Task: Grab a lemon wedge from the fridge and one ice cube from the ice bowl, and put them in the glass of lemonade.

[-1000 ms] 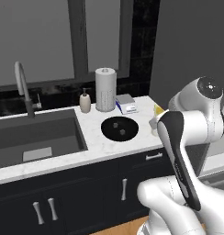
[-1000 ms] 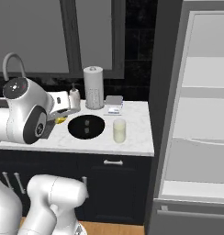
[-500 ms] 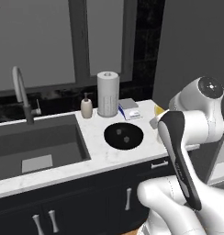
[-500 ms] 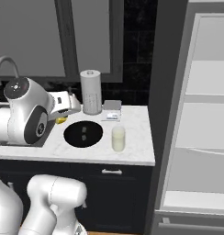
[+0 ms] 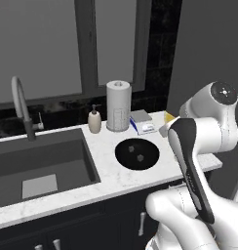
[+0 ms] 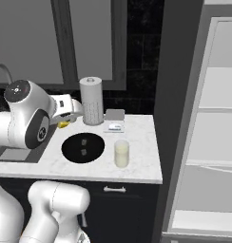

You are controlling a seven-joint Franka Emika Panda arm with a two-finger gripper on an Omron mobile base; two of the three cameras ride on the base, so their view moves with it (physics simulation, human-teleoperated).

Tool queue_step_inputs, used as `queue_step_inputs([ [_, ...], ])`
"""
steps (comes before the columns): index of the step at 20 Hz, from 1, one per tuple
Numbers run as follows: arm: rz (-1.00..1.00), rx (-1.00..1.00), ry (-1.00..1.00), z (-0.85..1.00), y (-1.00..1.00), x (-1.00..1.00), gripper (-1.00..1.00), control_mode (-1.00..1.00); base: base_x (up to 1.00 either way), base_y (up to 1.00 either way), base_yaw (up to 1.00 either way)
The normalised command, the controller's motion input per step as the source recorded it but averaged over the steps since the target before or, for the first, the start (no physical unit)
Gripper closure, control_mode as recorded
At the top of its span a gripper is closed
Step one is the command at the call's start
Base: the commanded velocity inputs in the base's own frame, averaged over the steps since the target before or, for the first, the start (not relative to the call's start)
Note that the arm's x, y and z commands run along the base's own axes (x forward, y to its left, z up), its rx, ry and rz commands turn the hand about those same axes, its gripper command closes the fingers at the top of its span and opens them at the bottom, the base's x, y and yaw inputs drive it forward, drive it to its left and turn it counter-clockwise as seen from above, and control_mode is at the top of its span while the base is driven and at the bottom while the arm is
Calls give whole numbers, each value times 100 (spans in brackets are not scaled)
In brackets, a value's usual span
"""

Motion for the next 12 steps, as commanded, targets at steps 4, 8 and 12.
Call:
queue_step_inputs([
  [4, 0, 0, 0, 0, 0, 0, 100, 100, 43, 27, -2],
  [8, 0, 0, 0, 0, 0, 0, 100, 100, 42, 26, -2],
  [12, 0, 0, 0, 0, 0, 0, 100, 100, 39, 26, -2],
])
